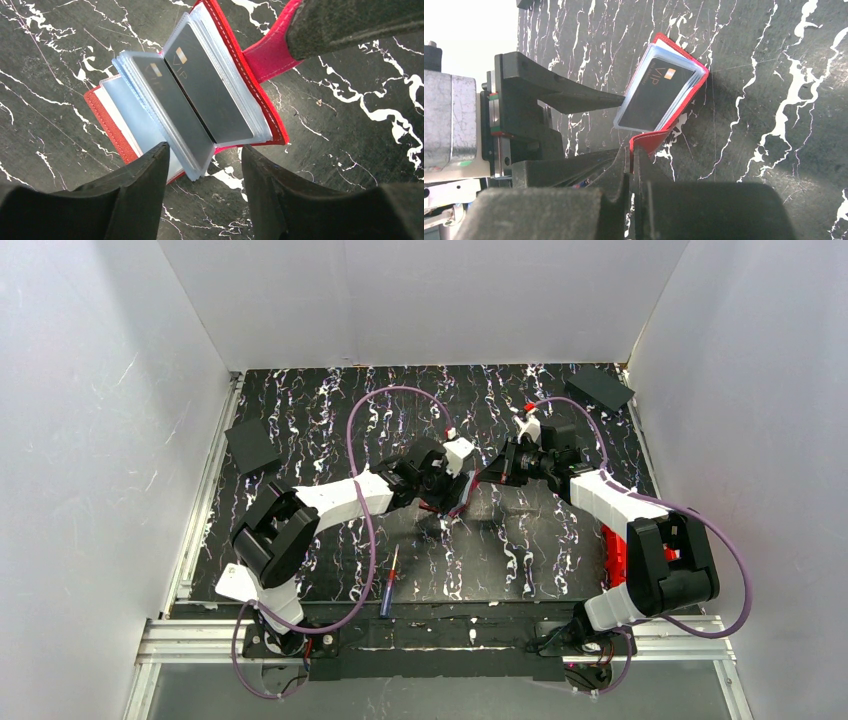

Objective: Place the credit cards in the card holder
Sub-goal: Open the card holder at the center of the board.

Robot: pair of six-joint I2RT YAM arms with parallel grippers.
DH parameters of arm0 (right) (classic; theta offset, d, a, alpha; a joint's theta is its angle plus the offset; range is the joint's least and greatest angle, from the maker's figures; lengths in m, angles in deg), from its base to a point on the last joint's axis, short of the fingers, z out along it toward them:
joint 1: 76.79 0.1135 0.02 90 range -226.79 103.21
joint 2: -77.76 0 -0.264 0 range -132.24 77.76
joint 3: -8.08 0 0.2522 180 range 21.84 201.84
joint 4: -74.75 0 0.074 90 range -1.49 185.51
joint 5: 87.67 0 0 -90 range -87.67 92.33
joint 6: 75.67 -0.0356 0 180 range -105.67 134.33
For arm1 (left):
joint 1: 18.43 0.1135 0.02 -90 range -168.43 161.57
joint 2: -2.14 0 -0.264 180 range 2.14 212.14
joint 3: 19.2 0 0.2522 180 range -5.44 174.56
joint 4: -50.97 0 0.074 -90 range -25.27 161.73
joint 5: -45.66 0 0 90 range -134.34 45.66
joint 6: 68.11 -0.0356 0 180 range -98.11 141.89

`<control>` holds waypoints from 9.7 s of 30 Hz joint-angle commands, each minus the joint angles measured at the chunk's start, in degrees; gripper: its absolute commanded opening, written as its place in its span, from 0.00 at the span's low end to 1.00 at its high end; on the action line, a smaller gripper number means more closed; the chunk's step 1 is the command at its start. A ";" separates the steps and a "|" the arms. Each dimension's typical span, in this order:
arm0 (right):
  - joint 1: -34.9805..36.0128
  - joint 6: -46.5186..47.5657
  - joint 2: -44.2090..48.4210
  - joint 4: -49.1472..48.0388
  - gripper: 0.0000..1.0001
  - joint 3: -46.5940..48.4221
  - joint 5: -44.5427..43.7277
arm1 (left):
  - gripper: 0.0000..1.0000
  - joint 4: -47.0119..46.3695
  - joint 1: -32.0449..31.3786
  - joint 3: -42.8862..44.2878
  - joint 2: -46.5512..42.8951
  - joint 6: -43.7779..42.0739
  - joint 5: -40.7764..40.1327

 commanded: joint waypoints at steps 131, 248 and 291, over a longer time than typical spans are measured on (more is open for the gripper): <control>-0.82 4.33 -3.09 1.92 0.01 1.25 3.29 | 0.30 10.84 2.55 9.64 3.62 15.53 -8.40; -1.09 4.33 -5.90 9.94 0.01 6.13 -8.12 | 0.68 12.57 1.14 15.56 9.63 11.39 0.71; -1.09 8.04 -5.82 10.73 0.01 5.10 -8.05 | 0.20 13.72 2.41 18.74 14.34 16.06 2.13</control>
